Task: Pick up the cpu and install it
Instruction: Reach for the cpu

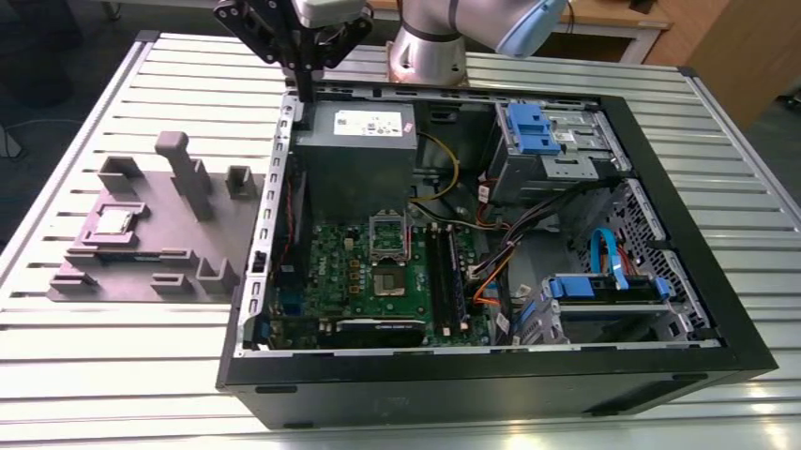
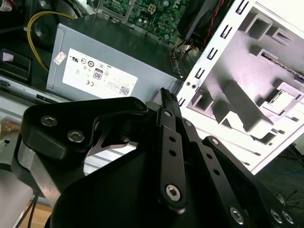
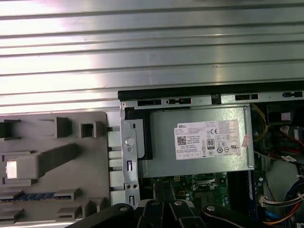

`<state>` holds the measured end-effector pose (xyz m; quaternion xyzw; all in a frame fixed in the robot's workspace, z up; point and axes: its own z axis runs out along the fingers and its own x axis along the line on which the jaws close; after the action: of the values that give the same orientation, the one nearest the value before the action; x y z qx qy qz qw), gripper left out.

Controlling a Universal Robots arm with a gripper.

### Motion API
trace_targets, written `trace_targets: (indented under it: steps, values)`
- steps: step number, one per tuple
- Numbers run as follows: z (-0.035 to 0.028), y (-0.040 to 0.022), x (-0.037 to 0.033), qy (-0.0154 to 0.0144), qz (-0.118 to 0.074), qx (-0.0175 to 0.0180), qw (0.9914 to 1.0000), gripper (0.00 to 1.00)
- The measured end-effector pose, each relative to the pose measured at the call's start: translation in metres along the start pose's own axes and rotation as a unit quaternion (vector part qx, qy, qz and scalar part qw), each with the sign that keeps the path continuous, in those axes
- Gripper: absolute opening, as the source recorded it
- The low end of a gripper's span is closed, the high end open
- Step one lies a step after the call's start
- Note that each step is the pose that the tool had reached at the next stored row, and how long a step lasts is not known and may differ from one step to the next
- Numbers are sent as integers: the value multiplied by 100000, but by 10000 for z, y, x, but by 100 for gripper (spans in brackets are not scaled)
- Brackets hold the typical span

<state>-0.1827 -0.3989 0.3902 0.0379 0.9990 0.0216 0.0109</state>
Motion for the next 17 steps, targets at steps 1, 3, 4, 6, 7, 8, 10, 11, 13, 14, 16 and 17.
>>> trace_targets:
  steps: [1,3,4,6,7,8,10,11,13,14,16,17]
  values:
    - [0,0,4,2,0,2,100000,10]
    - [1,-1,9,2,-4,0,100000,10]
    - [1,-1,11,6,-3,3,100000,10]
    - [1,-1,17,5,0,0,100000,10]
    - [1,-2,20,8,0,1,100000,10]
    - [1,-2,24,9,3,1,100000,10]
    - [2,-3,32,8,1,1,100000,10]
    - [2,-3,36,12,2,1,100000,10]
    - [2,-3,44,12,2,1,100000,10]
    - [2,-4,47,15,-3,2,100000,10]
    - [3,-5,57,15,2,1,100000,10]
    - [3,-5,63,16,2,1,100000,10]
